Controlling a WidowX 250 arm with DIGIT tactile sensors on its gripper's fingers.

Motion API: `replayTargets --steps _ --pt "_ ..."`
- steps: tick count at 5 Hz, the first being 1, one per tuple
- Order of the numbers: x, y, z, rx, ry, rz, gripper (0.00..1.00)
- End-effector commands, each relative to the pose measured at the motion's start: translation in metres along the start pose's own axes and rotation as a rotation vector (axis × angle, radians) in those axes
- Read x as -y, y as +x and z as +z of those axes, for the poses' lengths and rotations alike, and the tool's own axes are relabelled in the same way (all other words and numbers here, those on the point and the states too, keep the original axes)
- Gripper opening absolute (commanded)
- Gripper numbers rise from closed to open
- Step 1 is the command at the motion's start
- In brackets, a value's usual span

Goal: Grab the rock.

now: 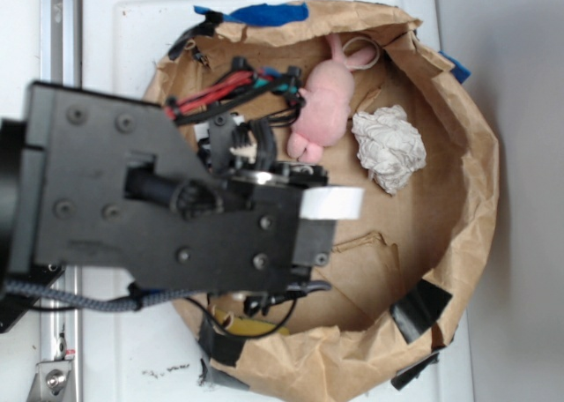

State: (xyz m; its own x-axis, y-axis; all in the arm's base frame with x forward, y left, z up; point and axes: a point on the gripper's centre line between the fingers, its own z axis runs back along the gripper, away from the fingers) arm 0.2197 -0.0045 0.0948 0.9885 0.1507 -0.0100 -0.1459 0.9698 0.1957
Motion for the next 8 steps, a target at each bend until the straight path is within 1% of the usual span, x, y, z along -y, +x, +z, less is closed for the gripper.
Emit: replayTargets --steps 1,2,3,4,5,6,7,8 --pt "-0.025 -0.010 -0.007 0.001 -0.013 0.036 1.00" --pt "-0.022 -0.020 -0.009 -0.028 -0.021 0.029 1.00" --pt "-0.012 -0.028 -0.017 0.012 -0.046 0.057 1.00" --pt "-0.008 -0.028 -0.027 0.030 -0.076 0.035 1.00" --pt "-0.004 -0.025 -0.044 0.095 -0.144 0.017 1.00" --pt "-0.003 -0.018 -0.056 0.068 -0.133 0.029 1.00" --pt "-0.006 -0.015 -0.061 0.066 -0.114 0.052 1.00" --pt "-0.010 -0.014 -0.064 0.073 -0.120 0.065 1.00"
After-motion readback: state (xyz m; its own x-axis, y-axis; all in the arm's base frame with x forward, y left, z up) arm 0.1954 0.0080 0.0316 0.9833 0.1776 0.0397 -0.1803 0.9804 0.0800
